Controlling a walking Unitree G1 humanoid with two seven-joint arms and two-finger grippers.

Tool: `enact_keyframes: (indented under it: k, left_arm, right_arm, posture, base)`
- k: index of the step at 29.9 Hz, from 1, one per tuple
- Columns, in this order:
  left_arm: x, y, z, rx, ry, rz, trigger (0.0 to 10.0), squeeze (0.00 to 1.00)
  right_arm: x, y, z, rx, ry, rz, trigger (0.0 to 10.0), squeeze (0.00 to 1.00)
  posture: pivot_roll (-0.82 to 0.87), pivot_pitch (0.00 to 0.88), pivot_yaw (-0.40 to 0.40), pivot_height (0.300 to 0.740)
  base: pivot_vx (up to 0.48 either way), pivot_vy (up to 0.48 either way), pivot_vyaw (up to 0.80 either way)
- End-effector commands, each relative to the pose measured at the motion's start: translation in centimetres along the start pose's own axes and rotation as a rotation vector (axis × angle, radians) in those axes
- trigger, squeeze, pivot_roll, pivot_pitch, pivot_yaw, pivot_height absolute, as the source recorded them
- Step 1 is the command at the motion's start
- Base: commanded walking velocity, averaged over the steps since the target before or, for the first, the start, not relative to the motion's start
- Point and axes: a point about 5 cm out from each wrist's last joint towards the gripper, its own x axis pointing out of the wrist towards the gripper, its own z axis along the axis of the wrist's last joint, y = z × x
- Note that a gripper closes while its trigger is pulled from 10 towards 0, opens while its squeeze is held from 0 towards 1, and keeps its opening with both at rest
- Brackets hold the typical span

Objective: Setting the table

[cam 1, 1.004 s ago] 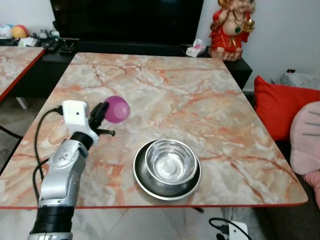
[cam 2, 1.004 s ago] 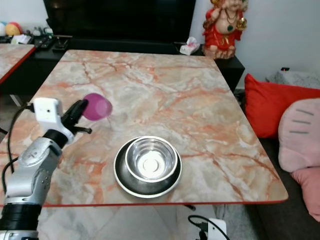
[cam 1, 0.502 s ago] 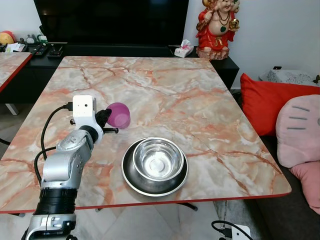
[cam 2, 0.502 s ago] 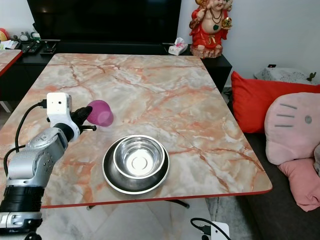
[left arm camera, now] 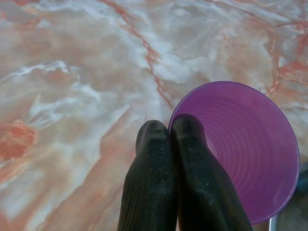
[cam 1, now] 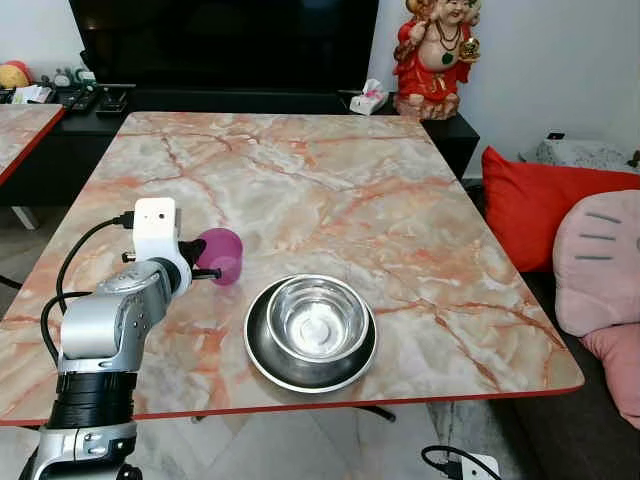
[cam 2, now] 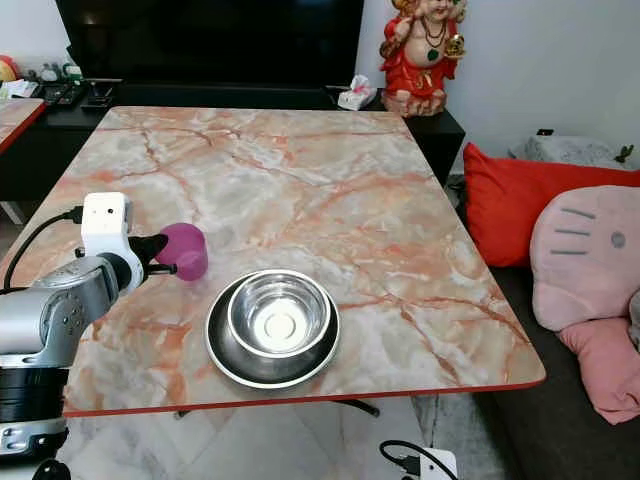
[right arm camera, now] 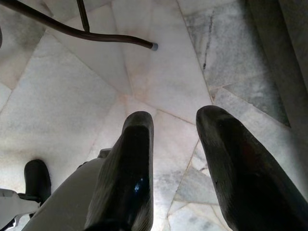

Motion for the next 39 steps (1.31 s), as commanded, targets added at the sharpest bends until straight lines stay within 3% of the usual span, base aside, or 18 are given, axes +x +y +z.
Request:
enact_keyframes:
  k: [1,10,26,27,28,39]
  left_arm:
    - [-0.2,-0.2,0.2,-0.004,-0.001,0.002,10.0,0.00]
    - [-0.1,-1.0,-0.7,-0.024,0.038,-0.027,10.0,0.00]
    - [-0.1,-1.0,-1.0,-0.026,0.046,-0.010,10.0,0.00]
    - [-0.1,-1.0,-1.0,-0.026,0.046,-0.010,10.0,0.15]
    - [-0.1,-1.0,-1.0,-0.026,0.046,-0.009,10.0,0.40]
    - [-0.2,-1.1,-0.6,-0.025,0.036,-0.013,10.0,0.41]
  right_arm:
    - [-0.1,-0.1,-0.4,0.005,0.016,-0.005,10.0,0.00]
    - [-0.1,0.0,-0.4,0.012,0.012,-0.006,10.0,0.00]
    - [-0.1,0.0,-0.5,0.015,0.014,-0.005,10.0,0.00]
    - [-0.1,0.0,-0.5,0.016,0.014,-0.006,10.0,0.00]
    - [-0.1,0.0,-0.4,0.017,0.015,-0.006,10.0,0.00]
    - [-0.1,0.3,-0.4,0.017,0.016,0.000,10.0,0.00]
  posture:
    - [0.10,0.000,-0.070,0.740]
    - [0.09,0.000,-0.070,0.740]
    - [0.10,0.000,-0.070,0.740]
    - [0.10,0.000,-0.070,0.740]
    - [0.10,0.000,-0.070,0.740]
    - [0.10,0.000,-0.067,0.740]
  base:
    - [0.000,0.000,0.00]
    - [0.000,0.000,0.00]
    - [0.000,0.000,0.00]
    - [0.000,0.000,0.00]
    - [0.000,0.000,0.00]
    - [0.000,0.000,0.00]
